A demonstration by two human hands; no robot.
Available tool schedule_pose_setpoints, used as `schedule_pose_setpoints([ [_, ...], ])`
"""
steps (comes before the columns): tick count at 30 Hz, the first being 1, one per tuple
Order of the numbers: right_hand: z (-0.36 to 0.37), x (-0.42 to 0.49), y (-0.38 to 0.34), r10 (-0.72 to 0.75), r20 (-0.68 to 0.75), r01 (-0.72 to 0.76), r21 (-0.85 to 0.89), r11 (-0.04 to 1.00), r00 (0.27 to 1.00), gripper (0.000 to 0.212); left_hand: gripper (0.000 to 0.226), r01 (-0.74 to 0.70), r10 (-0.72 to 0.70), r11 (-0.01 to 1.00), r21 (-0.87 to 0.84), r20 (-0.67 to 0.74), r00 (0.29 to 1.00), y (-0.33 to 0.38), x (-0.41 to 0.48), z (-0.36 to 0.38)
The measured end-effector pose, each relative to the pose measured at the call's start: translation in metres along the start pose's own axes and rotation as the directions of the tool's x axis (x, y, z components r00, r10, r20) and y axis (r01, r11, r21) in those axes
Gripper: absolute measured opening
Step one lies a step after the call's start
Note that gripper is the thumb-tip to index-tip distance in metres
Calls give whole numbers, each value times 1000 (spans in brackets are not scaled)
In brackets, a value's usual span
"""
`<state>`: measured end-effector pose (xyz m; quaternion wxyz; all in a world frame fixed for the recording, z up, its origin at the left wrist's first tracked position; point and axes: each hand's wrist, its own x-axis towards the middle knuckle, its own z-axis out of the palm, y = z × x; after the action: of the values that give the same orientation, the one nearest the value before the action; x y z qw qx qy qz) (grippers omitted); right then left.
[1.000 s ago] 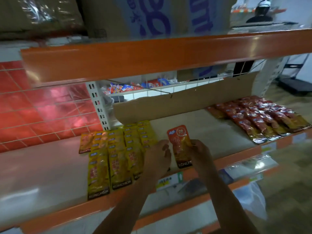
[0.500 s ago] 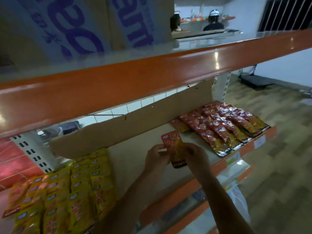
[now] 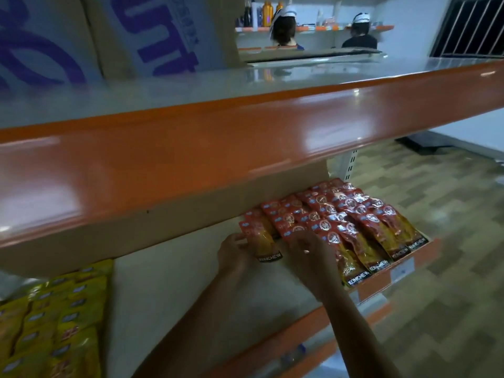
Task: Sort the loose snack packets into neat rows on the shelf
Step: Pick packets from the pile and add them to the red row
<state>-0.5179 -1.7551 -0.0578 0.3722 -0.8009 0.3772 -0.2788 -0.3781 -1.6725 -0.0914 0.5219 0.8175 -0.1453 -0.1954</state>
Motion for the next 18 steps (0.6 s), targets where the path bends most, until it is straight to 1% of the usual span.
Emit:
schedule_pose_setpoints([
  [1, -5, 6, 2, -5, 15, 5, 8, 1000, 1000, 9, 35, 9, -9, 1000, -4, -11, 1000, 2, 2, 6],
  [4, -18, 23, 8, -32, 64, 34, -30, 999, 997, 16, 29, 13, -13, 1000, -19, -31, 999, 6, 5, 21],
  [6, -23, 32, 11, -64, 86, 68, -40, 997, 994, 15, 28, 6, -7, 1000, -10, -53, 999, 8, 6, 27],
  [9, -29, 40, 14, -80, 131, 82, -9, 997, 988, 14, 33, -12, 18, 998, 69, -96, 995, 9, 8, 34],
  [12, -31, 47, 20, -93, 163, 91, 17, 996, 982, 18, 35, -24, 40, 992, 126, -122, 992, 11, 8, 39],
  [16, -31, 51, 29, -116, 196, 118, 0, 993, 974, 21, 41, -28, 76, 959, 281, -161, 984, 13, 9, 44],
  [18, -30, 52, 31, -109, 208, 110, 7, 994, 972, 20, 38, -8, 74, 939, 344, -180, 981, 15, 10, 45],
])
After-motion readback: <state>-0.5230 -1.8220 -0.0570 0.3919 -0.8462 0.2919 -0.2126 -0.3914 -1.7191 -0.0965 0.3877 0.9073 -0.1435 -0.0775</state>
